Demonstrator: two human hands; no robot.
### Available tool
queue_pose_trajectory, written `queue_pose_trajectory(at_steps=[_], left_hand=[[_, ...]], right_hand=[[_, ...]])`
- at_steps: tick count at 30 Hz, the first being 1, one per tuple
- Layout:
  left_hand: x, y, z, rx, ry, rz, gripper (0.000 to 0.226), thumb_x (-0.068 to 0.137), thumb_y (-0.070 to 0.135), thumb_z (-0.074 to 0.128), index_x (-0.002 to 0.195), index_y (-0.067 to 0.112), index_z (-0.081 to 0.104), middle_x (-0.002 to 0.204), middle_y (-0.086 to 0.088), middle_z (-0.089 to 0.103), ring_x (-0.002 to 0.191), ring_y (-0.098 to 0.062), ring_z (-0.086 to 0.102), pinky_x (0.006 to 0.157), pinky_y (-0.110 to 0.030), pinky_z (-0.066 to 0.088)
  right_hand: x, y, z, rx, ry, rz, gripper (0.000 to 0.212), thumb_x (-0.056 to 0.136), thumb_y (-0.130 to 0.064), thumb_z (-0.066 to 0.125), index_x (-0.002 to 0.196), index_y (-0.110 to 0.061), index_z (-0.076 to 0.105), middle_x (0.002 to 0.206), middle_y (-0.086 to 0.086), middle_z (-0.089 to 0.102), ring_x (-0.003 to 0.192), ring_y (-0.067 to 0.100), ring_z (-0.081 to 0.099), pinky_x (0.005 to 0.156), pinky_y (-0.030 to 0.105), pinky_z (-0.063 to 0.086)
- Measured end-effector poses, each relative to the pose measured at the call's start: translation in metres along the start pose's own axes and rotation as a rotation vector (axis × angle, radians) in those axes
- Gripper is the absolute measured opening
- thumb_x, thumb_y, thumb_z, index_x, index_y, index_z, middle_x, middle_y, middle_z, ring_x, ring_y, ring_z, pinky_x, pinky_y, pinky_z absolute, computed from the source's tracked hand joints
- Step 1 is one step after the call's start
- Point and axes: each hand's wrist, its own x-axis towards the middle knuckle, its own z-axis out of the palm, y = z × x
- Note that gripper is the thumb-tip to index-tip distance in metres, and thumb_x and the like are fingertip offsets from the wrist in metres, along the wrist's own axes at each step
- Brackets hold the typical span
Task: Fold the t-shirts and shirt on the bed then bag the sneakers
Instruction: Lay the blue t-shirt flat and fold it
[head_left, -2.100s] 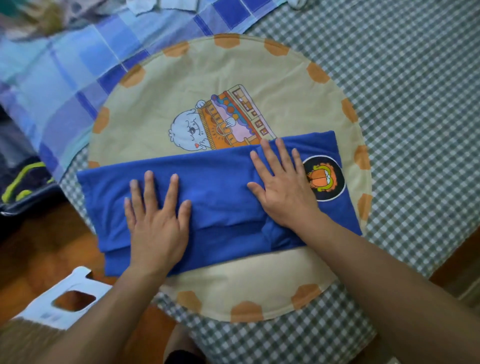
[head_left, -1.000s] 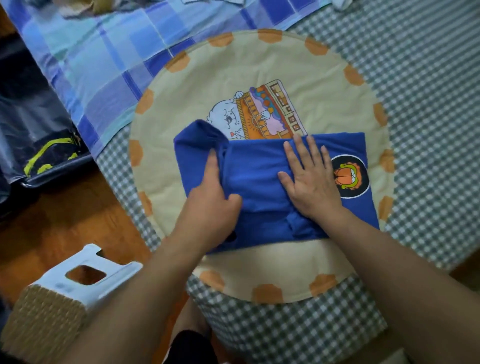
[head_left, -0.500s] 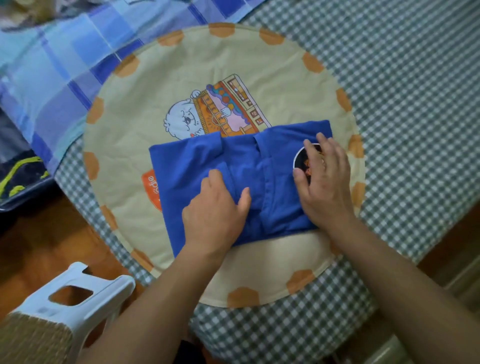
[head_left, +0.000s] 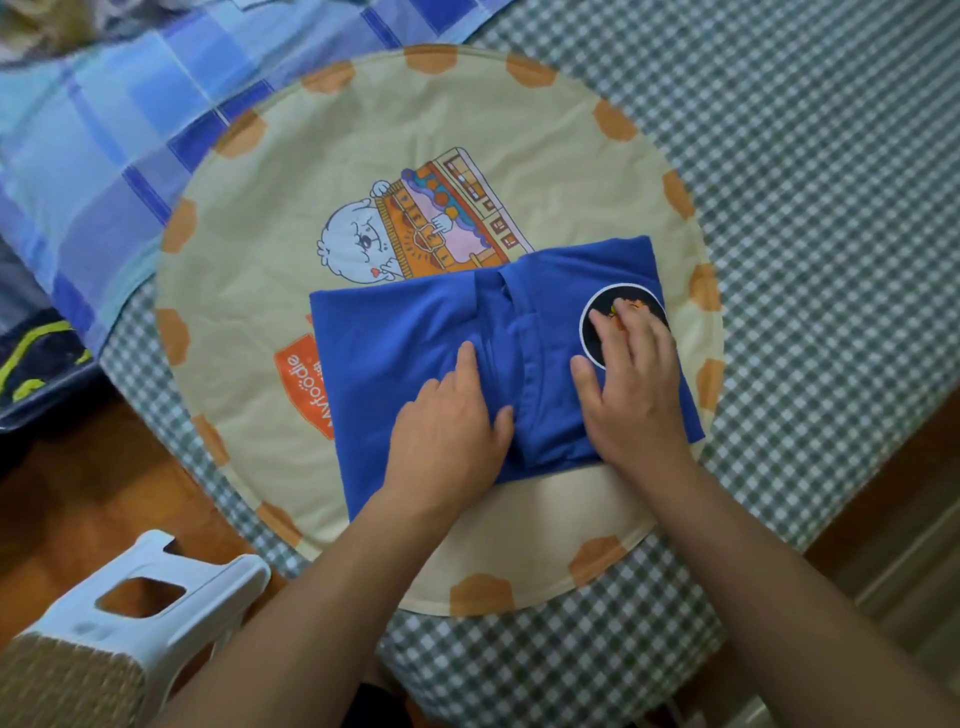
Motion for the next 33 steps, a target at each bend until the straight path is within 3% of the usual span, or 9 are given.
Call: queue_pose_trajectory(at_steps=[5, 7, 9, 17, 23, 25, 28, 31, 33], left_hand=[[-0.006, -0.027, 0.002, 0.114, 0.402, 0.066, 0.061, 0.103, 0.045, 0.036, 0.153, 0.010, 0.041, 0.142, -0.015, 0.049, 0.132, -0.037, 0.043, 0.105, -0.050, 0.038], [-0.008, -0.042, 0.014, 0.176, 0.293, 0.088, 0.068, 0.102, 0.055, 0.031, 0.159, 0.017, 0.031, 0.163, -0.015, 0.027, 0.152, -0.039, 0.019, 0.122, -0.055, 0.016], [-0.005, -0.057, 0.030, 0.284, 0.138, 0.155, 0.077, 0.099, 0.068, 0.022, 0.162, 0.024, 0.021, 0.170, -0.013, 0.008, 0.156, -0.038, 0.002, 0.123, -0.061, 0.008], [0.011, -0.057, 0.032, 0.412, 0.057, 0.128, 0.099, 0.084, 0.091, 0.010, 0.163, 0.032, 0.002, 0.170, -0.012, -0.010, 0.154, -0.042, -0.013, 0.119, -0.068, 0.001], [0.020, -0.042, 0.024, 0.343, -0.058, 0.054, 0.100, 0.079, 0.094, 0.002, 0.158, 0.036, -0.017, 0.167, -0.008, -0.025, 0.150, -0.041, -0.027, 0.117, -0.067, -0.012], [0.016, -0.044, 0.012, 0.080, -0.003, 0.075, 0.087, 0.089, 0.083, 0.010, 0.161, 0.036, 0.006, 0.170, -0.005, -0.008, 0.155, -0.032, -0.015, 0.123, -0.058, -0.010], [-0.004, -0.054, -0.023, -0.682, 0.237, -0.060, 0.043, 0.102, 0.045, 0.045, 0.136, 0.024, 0.059, 0.144, -0.001, 0.052, 0.135, -0.014, 0.046, 0.117, -0.038, 0.034], [-0.021, -0.074, -0.063, -1.434, 0.164, -0.415, 0.021, 0.104, 0.016, 0.050, 0.114, 0.017, 0.068, 0.113, -0.006, 0.070, 0.099, -0.020, 0.072, 0.092, -0.034, 0.056], [-0.027, -0.086, -0.080, -1.721, 0.023, -0.496, 0.025, 0.102, 0.025, 0.051, 0.119, 0.012, 0.064, 0.114, -0.012, 0.072, 0.104, -0.028, 0.072, 0.096, -0.041, 0.055]], right_hand=[[0.007, 0.015, -0.011, -0.107, 0.048, 0.069, 0.051, 0.102, -0.036, 0.047, 0.144, -0.007, 0.049, 0.152, 0.018, 0.043, 0.140, 0.038, 0.036, 0.119, 0.049, 0.027], [0.011, 0.026, -0.008, -0.129, 0.026, 0.159, 0.060, 0.104, -0.044, 0.038, 0.150, -0.006, 0.041, 0.154, 0.021, 0.040, 0.142, 0.041, 0.034, 0.120, 0.050, 0.024], [0.009, 0.040, -0.002, -0.177, -0.066, 0.142, 0.068, 0.105, -0.052, 0.026, 0.154, -0.006, 0.034, 0.157, 0.020, 0.037, 0.143, 0.042, 0.033, 0.120, 0.052, 0.024], [0.014, 0.055, -0.003, -0.076, -0.203, 0.126, 0.070, 0.100, -0.053, 0.033, 0.158, -0.012, 0.028, 0.161, 0.010, 0.035, 0.147, 0.033, 0.029, 0.122, 0.048, 0.022], [0.030, 0.048, -0.037, 0.592, -0.358, 0.689, 0.051, 0.092, -0.031, 0.072, 0.138, -0.019, 0.054, 0.130, -0.007, 0.063, 0.115, 0.011, 0.062, 0.097, 0.029, 0.048], [0.032, 0.044, -0.050, 0.729, -0.435, 0.758, 0.031, 0.089, -0.022, 0.075, 0.118, -0.021, 0.066, 0.118, 0.000, 0.073, 0.103, 0.014, 0.070, 0.091, 0.031, 0.054], [0.039, 0.017, -0.080, 0.860, -0.506, 0.702, 0.031, 0.086, -0.012, 0.077, 0.114, -0.020, 0.067, 0.109, -0.002, 0.076, 0.103, 0.018, 0.072, 0.089, 0.033, 0.055], [0.042, -0.030, -0.107, 0.839, -0.571, 0.573, 0.040, 0.082, -0.015, 0.082, 0.116, -0.022, 0.063, 0.106, -0.007, 0.076, 0.100, 0.013, 0.072, 0.092, 0.034, 0.055], [0.038, -0.074, -0.111, 0.815, -0.588, 0.462, 0.039, 0.080, -0.022, 0.084, 0.112, -0.025, 0.061, 0.100, -0.008, 0.075, 0.093, 0.011, 0.072, 0.086, 0.031, 0.056]])
